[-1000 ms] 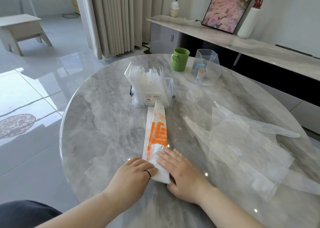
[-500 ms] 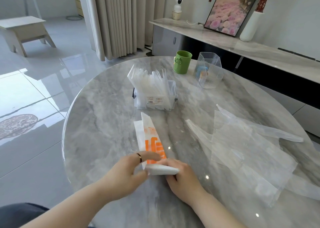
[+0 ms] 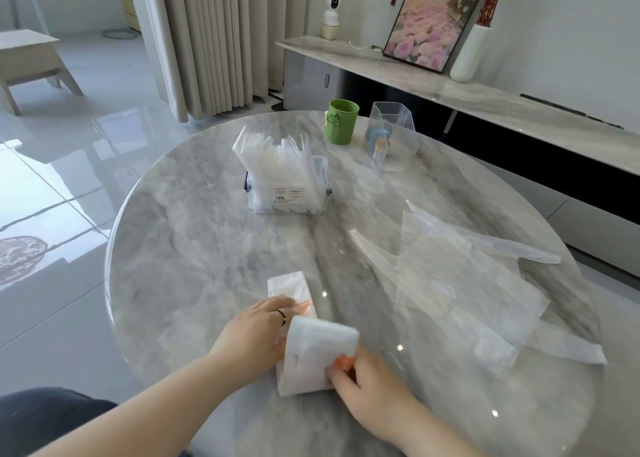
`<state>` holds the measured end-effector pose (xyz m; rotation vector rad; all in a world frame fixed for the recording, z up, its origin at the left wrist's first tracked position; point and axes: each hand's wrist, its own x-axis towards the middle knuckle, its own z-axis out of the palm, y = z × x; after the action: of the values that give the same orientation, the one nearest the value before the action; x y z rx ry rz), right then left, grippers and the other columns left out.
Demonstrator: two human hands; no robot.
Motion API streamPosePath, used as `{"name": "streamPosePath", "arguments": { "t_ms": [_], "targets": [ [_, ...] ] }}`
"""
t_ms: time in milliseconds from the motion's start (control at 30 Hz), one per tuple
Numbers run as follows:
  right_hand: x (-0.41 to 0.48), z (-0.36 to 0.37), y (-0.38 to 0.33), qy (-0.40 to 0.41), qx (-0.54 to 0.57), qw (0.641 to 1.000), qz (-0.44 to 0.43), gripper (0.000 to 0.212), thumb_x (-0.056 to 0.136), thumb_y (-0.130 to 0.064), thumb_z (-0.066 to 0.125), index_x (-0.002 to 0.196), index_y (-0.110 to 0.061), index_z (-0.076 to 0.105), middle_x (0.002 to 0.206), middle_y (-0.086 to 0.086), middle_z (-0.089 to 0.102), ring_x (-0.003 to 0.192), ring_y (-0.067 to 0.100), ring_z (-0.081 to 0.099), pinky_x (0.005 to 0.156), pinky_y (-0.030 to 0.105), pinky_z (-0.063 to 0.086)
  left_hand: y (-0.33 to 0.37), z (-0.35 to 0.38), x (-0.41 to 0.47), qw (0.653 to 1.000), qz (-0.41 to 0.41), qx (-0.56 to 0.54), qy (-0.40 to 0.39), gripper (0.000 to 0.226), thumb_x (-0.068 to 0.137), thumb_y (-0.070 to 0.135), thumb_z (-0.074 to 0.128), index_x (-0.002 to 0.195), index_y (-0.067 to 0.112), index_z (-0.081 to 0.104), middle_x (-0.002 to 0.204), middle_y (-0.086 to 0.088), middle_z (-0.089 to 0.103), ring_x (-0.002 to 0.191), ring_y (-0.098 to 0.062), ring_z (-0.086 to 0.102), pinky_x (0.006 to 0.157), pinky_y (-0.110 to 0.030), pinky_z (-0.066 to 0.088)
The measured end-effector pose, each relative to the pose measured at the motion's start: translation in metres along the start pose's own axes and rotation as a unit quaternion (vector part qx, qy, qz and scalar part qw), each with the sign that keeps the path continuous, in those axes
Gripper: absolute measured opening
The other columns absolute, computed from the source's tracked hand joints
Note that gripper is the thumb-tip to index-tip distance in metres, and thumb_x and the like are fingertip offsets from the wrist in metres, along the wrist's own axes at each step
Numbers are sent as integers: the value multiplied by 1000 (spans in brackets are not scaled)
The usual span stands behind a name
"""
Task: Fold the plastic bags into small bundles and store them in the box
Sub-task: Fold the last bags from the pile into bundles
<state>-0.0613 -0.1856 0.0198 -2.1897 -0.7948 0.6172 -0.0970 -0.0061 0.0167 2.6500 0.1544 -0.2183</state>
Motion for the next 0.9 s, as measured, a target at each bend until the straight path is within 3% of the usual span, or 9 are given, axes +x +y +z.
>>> {"name": "streamPosePath", "arguments": {
  "t_ms": [133, 267, 367, 433, 500, 600, 667, 767, 900],
  "targets": [
    [28, 0, -11, 22, 56, 995, 85, 24, 94, -17, 45, 75, -29, 36, 73, -13, 49, 82, 12, 52, 69, 21, 40, -14, 4, 6, 998, -35, -44, 19, 32, 88, 24, 46, 117, 19, 59, 134, 14, 49, 116, -12, 50, 88, -23, 43],
    [58, 5, -16, 60, 84, 987, 122, 9, 94, -15, 46, 86, -18, 50, 83, -2, 57, 83, 15, 52, 73, 24, 41, -24, 6, 8, 983, -56, -174, 29, 42, 89, 6, 41, 127, 23, 42, 113, 6, 64, 107, -19, 59, 91, -34, 47],
    [69, 7, -18, 72, 72, 986, 135, 13, 94, -17, 45, 93, -12, 57, 89, 0, 57, 84, 16, 52, 72, 24, 38, -25, 4, 8, 970, -45, -236, 49, 54, 89, -6, 33, 136, 19, 33, 118, 16, 57, 109, -14, 57, 84, -21, 44],
    [73, 8, -18, 77, 29, 985, 153, 18, 94, -20, 45, 78, -17, 51, 81, -3, 53, 82, 16, 49, 68, 23, 34, -24, 1, 11, 955, -57, -285, 57, 57, 90, -10, 29, 142, 11, 25, 112, 29, 48, 99, 1, 55, 73, -5, 38],
    [77, 9, -21, 80, -24, 982, 167, 31, 94, -24, 44, 65, -22, 37, 82, -1, 53, 83, 17, 49, 68, 24, 33, -23, -1, 14, 935, -79, -333, 95, 55, 95, -3, 30, 146, 11, 17, 106, 23, 53, 91, 3, 53, 71, -2, 37],
    [79, 13, -28, 79, -82, 977, 179, 18, 95, -31, 41, 82, -21, 48, 108, 5, 63, 102, 25, 58, 79, 28, 41, -15, 0, 10, 951, -49, -263, 155, 52, 98, 39, 29, 146, 23, 16, 142, 12, 35, 127, -6, 37, 92, -4, 23],
    [77, 14, -34, 85, -114, 972, 188, 26, 98, -33, 35, 109, -16, 51, 117, 7, 62, 109, 26, 57, 86, 29, 42, -9, 4, 1, 979, 17, -76, 188, 65, 90, 62, 10, 142, 28, 24, 143, 11, 33, 132, -2, 25, 102, -7, 7],
    [75, 15, -36, 95, -133, 969, 183, 27, 98, -30, 34, 119, -16, 42, 118, 5, 61, 109, 25, 57, 81, 28, 40, -6, 16, 0, 991, 46, 79, 94, 58, 99, 42, 4, 123, 21, 52, 118, 4, 65, 117, -7, 42, 105, -16, 10],
    [72, 18, -38, 113, -155, 968, 163, 31, 99, -30, 31, 126, -16, 36, 123, 5, 59, 112, 25, 55, 83, 29, 41, -14, 24, 9, 985, 43, 156, 55, 70, 100, 33, 1, 104, 23, 71, 106, 12, 70, 103, -4, 64, 106, -18, 9]
  ]
}}
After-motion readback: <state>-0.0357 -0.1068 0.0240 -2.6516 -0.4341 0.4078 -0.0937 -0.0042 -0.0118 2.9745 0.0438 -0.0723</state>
